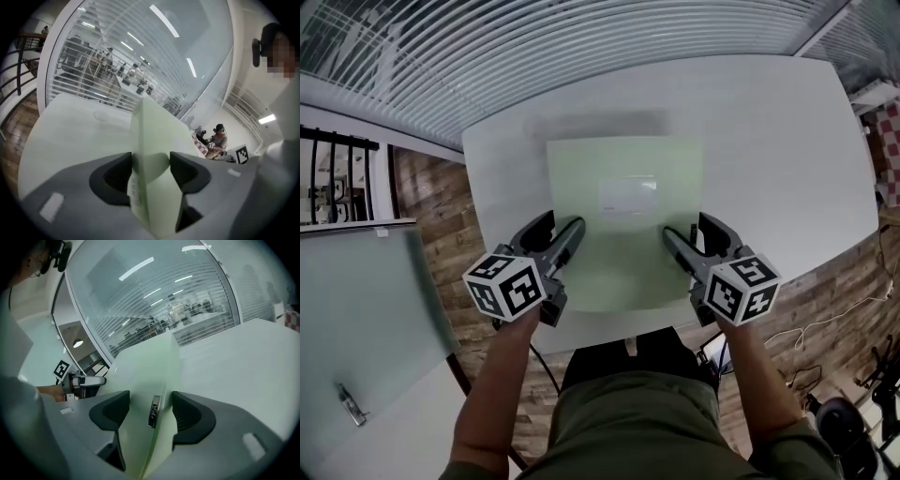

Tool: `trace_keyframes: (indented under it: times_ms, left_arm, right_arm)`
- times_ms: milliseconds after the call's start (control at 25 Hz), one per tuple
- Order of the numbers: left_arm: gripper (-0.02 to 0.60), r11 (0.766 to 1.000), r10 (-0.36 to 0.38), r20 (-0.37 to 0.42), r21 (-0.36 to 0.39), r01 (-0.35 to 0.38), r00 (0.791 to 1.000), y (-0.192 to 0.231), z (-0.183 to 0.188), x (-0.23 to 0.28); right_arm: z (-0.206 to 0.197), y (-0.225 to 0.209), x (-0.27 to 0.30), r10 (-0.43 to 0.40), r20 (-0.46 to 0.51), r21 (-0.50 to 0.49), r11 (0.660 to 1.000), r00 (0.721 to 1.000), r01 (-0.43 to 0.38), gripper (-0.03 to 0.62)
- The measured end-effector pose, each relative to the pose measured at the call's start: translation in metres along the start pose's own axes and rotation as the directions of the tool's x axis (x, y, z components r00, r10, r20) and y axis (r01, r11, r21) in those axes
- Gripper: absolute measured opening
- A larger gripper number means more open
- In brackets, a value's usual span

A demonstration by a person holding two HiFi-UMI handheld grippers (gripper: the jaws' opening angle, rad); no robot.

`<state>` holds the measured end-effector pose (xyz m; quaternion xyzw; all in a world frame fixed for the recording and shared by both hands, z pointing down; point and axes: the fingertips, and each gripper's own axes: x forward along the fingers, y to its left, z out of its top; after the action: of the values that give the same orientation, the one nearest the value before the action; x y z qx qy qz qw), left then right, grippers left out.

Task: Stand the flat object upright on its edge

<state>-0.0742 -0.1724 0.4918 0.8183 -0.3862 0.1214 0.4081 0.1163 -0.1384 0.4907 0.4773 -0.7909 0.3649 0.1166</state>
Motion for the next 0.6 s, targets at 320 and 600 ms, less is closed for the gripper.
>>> trace_keyframes:
  times_ms: [320,600]
  left_arm:
    - [0.237,0.999,-0.008,0.107,0.040,0.003,0.994,-0.020,0.032,-0.021]
    - [0.241,0.987,-0.025,0.171,0.158,-0.003,0.985,-0.036,0.050,-0.030]
  right_arm:
    - [0.034,0.022,-0.017,-0.004,0.093,-0.086,0.996,0.996,0.012,0.273]
    - [0.050,0.030,-0.027,-0.014,0.175,-0.178,0.983,0.984,0.046,0.273]
